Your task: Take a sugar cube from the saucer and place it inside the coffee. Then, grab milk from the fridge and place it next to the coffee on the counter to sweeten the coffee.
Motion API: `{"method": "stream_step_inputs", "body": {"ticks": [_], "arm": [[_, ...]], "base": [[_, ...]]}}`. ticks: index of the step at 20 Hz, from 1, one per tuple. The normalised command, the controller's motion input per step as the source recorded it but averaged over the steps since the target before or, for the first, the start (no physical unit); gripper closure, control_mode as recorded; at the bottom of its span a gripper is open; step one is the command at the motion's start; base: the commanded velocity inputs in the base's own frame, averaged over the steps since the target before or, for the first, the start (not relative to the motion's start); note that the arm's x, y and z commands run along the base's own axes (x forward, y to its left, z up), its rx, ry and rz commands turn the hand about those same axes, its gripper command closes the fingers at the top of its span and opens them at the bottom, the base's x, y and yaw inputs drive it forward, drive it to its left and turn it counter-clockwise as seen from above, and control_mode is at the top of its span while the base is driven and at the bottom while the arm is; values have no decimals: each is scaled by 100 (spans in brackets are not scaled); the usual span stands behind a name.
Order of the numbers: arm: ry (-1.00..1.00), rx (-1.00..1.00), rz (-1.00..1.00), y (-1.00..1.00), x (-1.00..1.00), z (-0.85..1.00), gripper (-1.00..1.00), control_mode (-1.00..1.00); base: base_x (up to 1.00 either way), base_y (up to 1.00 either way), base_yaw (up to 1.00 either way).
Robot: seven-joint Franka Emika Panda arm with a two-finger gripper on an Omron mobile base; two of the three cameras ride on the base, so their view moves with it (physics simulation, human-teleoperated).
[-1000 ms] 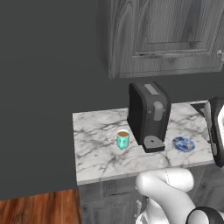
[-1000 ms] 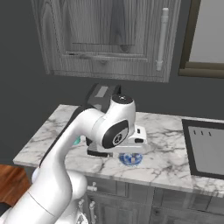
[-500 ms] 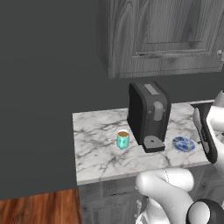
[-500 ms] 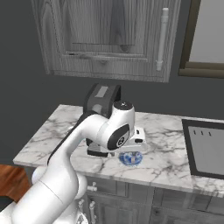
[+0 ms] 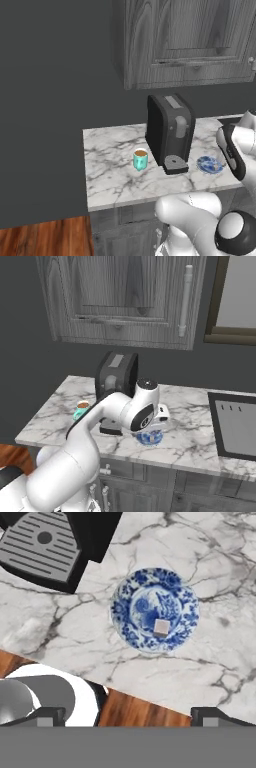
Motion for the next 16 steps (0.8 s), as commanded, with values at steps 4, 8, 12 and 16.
{"method": "stream_step_inputs", "body": {"ticks": [4, 8, 12, 16], "arm": [[0, 0, 4, -18, 0, -56, -100, -100], [0, 0, 4, -9, 9, -26, -100, -100], [0, 0, 1, -1, 22, -12, -100, -100], [0, 0, 0, 0, 31, -10, -100, -100]], "base": [[0, 0, 0], [0, 0, 0], [0, 0, 0], [0, 0, 0]]}}
